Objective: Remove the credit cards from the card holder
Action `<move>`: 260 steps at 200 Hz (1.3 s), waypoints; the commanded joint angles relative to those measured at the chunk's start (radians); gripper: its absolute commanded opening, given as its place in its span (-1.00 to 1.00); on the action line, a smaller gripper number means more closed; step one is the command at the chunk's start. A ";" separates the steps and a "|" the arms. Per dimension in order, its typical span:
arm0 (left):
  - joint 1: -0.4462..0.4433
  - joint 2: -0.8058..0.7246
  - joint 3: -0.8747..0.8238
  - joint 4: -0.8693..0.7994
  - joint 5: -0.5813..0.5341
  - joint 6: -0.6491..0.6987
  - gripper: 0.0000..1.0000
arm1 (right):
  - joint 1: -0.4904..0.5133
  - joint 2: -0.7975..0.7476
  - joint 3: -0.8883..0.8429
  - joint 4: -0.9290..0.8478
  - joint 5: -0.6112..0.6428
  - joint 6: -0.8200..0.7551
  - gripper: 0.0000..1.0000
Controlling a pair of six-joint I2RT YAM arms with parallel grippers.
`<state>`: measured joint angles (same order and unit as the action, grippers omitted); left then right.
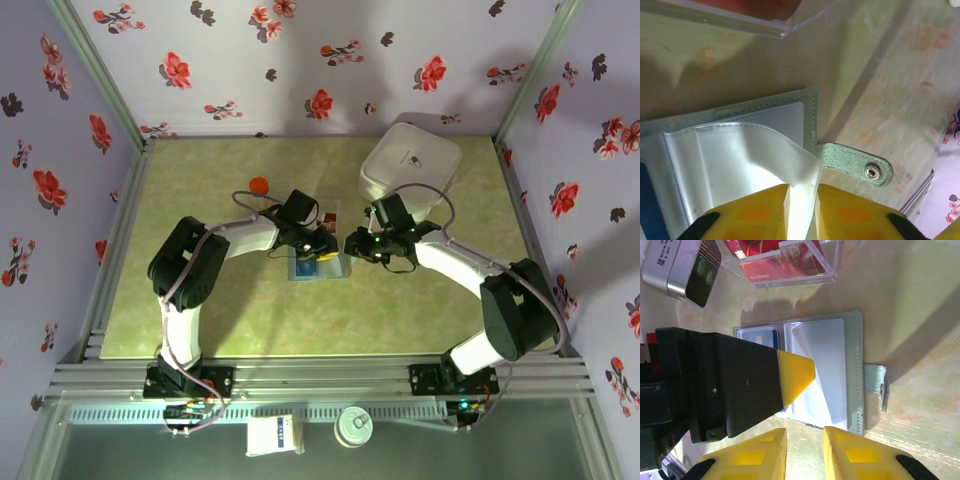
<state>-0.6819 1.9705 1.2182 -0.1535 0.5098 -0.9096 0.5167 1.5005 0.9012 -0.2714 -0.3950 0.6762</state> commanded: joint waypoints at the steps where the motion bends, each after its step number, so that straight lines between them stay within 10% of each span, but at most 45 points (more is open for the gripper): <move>1: -0.008 0.027 0.033 -0.018 0.014 -0.002 -0.55 | -0.009 -0.024 -0.015 -0.015 0.019 -0.025 -0.48; 129: 0.017 -0.025 0.105 -0.115 0.014 0.056 -0.44 | -0.010 0.031 0.054 -0.038 -0.010 -0.010 -0.46; 260: 0.157 -0.296 -0.212 -0.058 0.002 0.085 -0.49 | 0.090 0.229 0.257 -0.074 -0.027 0.001 -0.46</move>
<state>-0.5480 1.7470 1.0649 -0.2226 0.5095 -0.8539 0.5838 1.6913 1.0977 -0.3054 -0.4156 0.6842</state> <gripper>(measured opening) 0.256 0.269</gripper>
